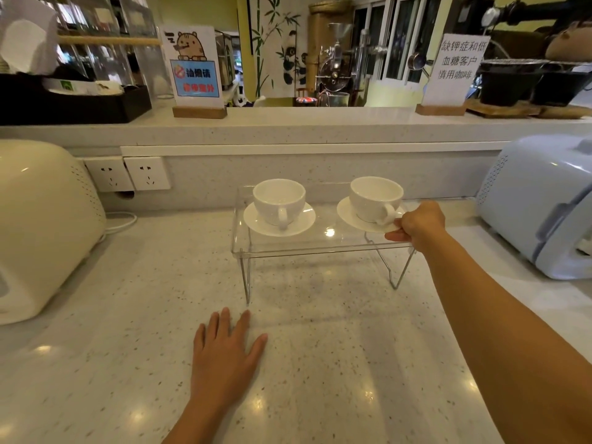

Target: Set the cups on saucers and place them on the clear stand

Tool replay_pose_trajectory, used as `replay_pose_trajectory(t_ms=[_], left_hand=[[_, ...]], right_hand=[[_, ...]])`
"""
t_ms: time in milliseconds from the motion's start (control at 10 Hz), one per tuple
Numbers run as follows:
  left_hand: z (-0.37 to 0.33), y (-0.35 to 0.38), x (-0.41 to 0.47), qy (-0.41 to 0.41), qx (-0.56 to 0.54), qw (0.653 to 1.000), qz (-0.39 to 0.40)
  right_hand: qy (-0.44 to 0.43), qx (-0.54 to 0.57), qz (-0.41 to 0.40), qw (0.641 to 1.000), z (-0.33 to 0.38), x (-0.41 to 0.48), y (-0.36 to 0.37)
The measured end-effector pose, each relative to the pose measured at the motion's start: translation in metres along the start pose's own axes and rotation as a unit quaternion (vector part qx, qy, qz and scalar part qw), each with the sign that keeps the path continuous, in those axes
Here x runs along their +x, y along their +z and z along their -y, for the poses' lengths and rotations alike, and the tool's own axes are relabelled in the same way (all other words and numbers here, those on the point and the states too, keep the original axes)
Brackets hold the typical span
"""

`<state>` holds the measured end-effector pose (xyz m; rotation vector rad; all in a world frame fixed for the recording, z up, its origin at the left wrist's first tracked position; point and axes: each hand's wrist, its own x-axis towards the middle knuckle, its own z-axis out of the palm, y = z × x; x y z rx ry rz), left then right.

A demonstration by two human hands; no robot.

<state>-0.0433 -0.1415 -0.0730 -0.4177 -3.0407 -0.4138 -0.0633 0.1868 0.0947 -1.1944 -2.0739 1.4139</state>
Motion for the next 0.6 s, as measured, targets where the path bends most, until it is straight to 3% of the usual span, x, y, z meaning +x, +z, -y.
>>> replay_pose_trajectory(t_ms=[400,600], left_hand=[[0.003,0.002,0.005,0.007,0.006,1.0,0.003],[0.005,0.005,0.007,0.01,0.007,1.0,0.004]], right_hand=[[0.013,0.039,0.079,0.996,0.002,-0.009,-0.012],[-0.052,0.057,0.078,0.994,0.0,-0.033,-0.027]])
